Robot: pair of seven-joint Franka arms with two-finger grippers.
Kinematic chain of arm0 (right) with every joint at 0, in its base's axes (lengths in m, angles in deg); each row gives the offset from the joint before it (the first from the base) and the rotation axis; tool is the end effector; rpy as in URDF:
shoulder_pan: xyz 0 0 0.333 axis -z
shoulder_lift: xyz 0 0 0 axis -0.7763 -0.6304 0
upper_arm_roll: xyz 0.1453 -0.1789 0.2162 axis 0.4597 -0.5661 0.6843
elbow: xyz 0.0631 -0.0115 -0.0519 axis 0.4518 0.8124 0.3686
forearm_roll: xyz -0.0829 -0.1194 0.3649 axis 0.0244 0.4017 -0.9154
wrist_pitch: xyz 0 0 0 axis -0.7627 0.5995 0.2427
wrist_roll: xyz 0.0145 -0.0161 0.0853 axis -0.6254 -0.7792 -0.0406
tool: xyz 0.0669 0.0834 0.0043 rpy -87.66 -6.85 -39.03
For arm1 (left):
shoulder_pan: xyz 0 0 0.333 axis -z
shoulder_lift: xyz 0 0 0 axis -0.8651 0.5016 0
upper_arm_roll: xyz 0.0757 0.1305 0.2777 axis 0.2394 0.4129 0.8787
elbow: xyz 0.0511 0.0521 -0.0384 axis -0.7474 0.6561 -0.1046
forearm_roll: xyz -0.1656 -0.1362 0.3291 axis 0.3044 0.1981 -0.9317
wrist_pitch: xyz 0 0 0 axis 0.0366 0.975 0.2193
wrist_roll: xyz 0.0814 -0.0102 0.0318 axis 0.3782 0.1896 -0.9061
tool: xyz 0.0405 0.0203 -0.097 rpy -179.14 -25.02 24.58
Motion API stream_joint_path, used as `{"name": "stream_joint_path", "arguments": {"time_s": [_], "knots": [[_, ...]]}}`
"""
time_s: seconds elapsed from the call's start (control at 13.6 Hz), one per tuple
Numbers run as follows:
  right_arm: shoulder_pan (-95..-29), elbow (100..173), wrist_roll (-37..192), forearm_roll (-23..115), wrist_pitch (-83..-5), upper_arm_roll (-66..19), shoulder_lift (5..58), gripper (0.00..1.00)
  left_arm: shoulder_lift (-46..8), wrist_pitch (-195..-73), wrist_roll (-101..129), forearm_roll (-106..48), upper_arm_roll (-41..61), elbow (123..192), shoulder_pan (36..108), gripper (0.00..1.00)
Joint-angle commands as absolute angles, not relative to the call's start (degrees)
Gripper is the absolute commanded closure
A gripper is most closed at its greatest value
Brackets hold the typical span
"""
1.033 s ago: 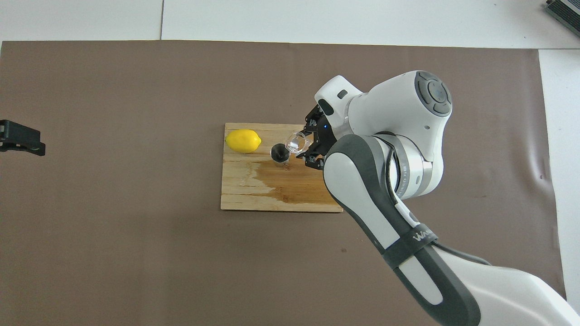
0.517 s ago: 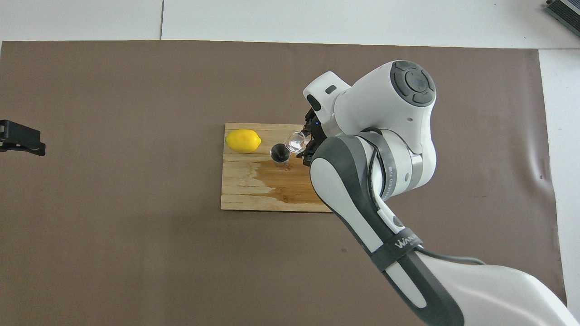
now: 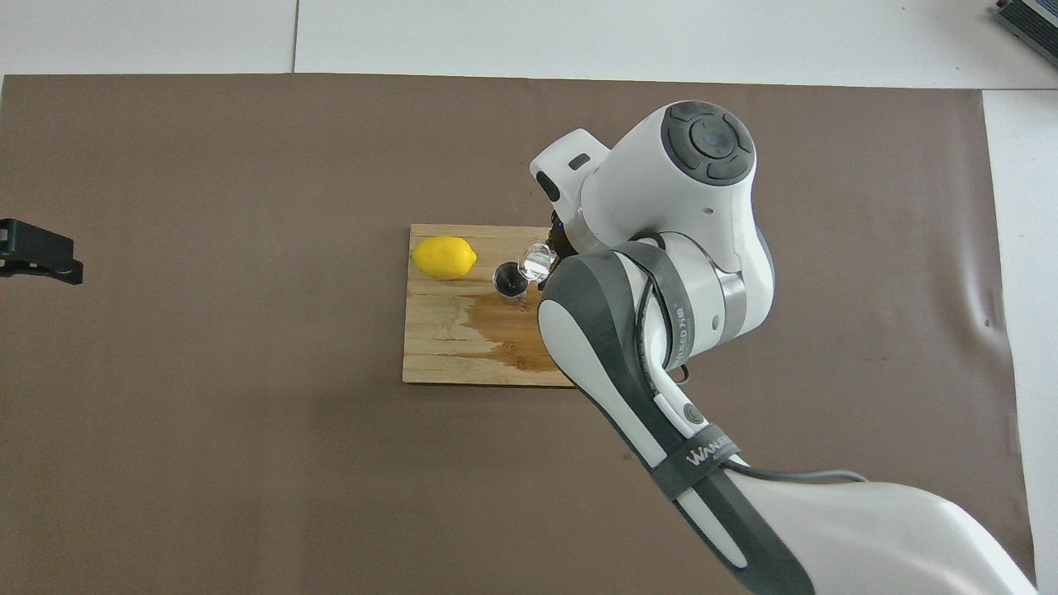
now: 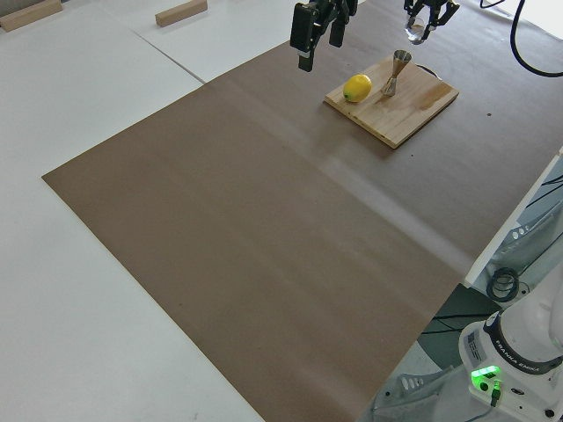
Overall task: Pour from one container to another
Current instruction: 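Bring the clear glass beside the metal cup with the right gripper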
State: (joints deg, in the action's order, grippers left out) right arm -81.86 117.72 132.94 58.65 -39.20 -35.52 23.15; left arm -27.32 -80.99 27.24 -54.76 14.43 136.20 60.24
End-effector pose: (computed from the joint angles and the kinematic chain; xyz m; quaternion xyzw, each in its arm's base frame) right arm 0.6063 0.3256 0.4453 -0.7377 -0.6621 -0.0713 0.1111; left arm 0.5526 0.0152 0.6242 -0.9990 -0.0313 0.0305 0.0081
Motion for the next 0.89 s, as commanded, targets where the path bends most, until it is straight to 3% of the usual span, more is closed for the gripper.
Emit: {"name": "stream_joint_path", "arguments": {"time_s": [0.0,0.81], "knots": [[-82.82,115.47,130.09,61.73,-37.15,-35.72,21.86,0.7,-28.69,-80.92,27.17,-54.77,14.16,137.6,59.72,0.0],[-84.14,111.08,127.19,65.87,-32.41,-35.72,19.67,0.7,-28.69,-80.92,27.17,-54.77,14.16,137.6,59.72,0.0]]}}
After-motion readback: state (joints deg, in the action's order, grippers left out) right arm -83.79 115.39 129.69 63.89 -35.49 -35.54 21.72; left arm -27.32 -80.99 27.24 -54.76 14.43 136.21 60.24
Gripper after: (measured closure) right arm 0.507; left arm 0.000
